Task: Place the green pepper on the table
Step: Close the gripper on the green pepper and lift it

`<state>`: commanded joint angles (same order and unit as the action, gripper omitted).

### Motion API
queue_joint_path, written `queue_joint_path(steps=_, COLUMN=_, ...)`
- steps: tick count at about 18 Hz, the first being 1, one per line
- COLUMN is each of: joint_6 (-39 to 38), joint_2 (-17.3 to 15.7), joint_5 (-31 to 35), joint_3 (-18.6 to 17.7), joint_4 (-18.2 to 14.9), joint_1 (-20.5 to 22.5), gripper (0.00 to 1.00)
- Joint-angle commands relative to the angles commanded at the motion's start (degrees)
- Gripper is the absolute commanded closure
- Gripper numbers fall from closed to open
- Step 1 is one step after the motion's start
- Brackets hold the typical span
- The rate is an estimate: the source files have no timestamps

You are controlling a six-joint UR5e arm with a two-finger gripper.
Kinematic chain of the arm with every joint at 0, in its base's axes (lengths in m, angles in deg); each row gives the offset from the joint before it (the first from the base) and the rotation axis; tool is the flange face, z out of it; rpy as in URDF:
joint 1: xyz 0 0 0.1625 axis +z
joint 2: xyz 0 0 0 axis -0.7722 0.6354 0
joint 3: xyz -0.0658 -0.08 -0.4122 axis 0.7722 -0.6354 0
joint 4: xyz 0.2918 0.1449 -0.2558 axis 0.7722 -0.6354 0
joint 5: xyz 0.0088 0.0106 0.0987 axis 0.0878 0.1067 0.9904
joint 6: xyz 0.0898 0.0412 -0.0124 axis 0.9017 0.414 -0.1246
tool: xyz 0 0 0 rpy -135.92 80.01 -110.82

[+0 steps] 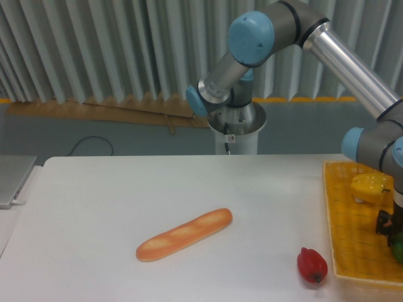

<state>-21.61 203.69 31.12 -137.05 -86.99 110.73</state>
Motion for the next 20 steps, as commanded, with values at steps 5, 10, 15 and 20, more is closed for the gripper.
queue_joint_path(steps=5, joint_6=0.1, joint_2=-0.2, joint_5=0.0, joint_3=-0.1, joint_4=0.0, joint_1=0.0, gripper=0.27)
queue_joint_path(steps=10, joint_6=-0.1, joint_2=-0.6, joint_5=0.1, joint_3=-0.1, joint_4=-0.4, joint_1=-0.1, gripper=0.27)
queue_joint_path(steps=15, joint_6=-0.5, joint_2=-2.1, joint_5=0.1, joint_3=-0.4, joint_4=-0.7, joint_1=-0.4, gripper=0.27)
queue_joint_path(steps=20, joint_6=-0.7, joint_2=-4.5, joint_5=0.4, joint_3=-1.8, joint_4=-2.5, joint_1=-2.2, gripper=0.27)
